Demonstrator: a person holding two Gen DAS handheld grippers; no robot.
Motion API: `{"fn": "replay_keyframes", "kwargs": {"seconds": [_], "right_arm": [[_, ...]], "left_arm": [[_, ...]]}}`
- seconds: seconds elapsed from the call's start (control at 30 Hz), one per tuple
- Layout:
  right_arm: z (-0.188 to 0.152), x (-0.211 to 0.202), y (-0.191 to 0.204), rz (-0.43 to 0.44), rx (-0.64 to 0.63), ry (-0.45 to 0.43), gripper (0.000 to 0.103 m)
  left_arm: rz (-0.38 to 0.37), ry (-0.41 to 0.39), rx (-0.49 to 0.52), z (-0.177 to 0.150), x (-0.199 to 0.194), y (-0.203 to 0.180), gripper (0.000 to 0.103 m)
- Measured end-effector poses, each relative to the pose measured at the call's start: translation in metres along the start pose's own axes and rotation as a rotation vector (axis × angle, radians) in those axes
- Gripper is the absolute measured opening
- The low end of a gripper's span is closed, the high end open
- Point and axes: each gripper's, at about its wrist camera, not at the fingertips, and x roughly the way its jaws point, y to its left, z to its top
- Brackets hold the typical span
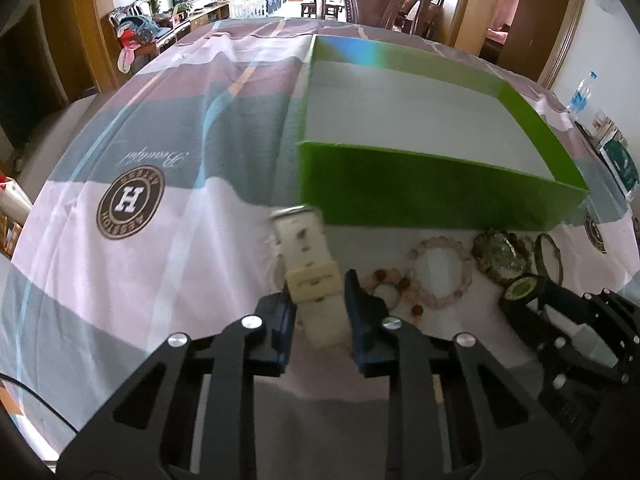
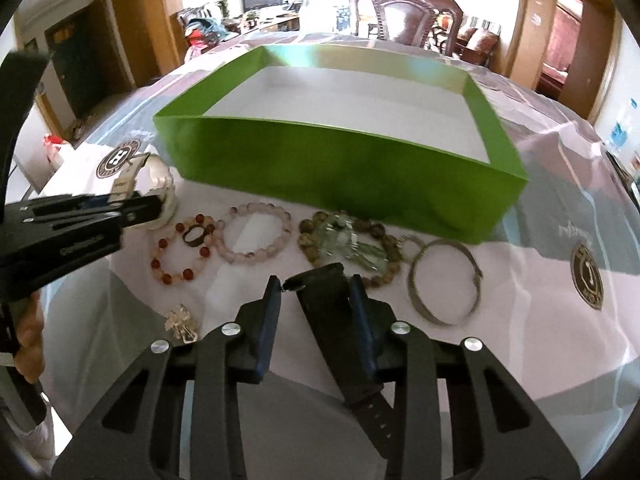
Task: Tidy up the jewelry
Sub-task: 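Grasp the white-strap watch with the left gripper while the right gripper grasps the black-strap watch, then carry both watches into the green box and open both grippers to release them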
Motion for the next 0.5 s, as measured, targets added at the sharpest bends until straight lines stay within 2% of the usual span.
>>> {"fn": "replay_keyframes", "kwargs": {"seconds": [0.07,0.2,0.5], "right_arm": [[-0.001,-0.003,-0.004,-0.013,0.013,-0.005,0.035],[-0.003,-0.008,-0.01,-0.024,0.032,-0.01,0.035],[0.0,-0.028,-0.013,-0.023,0.037,-0.067,0.034]], "left_arm": [[-0.001,-0.006,-0.006,-0.004,-0.006,0.005,0.018],[-0.027,-0.026,0.005,-0.012,-0.028,0.01,0.018],[-0.035,-0.092,0.047,-0.01,-0.06,-0.008,0.018]]}}
